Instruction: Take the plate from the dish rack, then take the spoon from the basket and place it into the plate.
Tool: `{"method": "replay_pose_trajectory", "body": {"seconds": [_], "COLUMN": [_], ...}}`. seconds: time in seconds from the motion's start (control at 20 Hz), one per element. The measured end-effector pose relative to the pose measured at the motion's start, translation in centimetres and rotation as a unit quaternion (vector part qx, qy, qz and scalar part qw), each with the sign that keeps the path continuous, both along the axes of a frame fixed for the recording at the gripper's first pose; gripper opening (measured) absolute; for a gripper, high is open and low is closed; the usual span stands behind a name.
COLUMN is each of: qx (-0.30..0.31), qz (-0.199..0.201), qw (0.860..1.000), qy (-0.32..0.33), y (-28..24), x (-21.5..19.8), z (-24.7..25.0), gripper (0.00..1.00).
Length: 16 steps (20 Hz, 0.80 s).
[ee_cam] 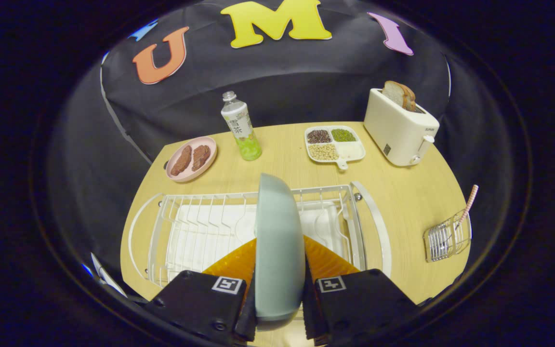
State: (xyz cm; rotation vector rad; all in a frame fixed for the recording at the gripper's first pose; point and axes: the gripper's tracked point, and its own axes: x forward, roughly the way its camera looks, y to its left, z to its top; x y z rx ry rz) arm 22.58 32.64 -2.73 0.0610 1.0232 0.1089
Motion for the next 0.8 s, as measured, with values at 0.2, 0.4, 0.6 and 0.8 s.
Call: {"method": "replay_pose_trajectory", "body": {"seconds": [0.2, 0.4, 0.6, 0.8], "qx": [-0.037, -0.075, -0.103, -0.057], "qz": [-0.010, -0.019, -0.014, 0.015], "qw": [0.999, 0.997, 0.994, 0.998], "qy": [0.000, -0.007, -0.031, -0.031], "y": [-0.6, -1.6, -2.5, -2.1], "x": [0.2, 0.4, 0.6, -1.5], "z": [0.8, 2.1, 3.7, 4.5], "gripper": [0.39, 0.37, 0.36, 0.34]}}
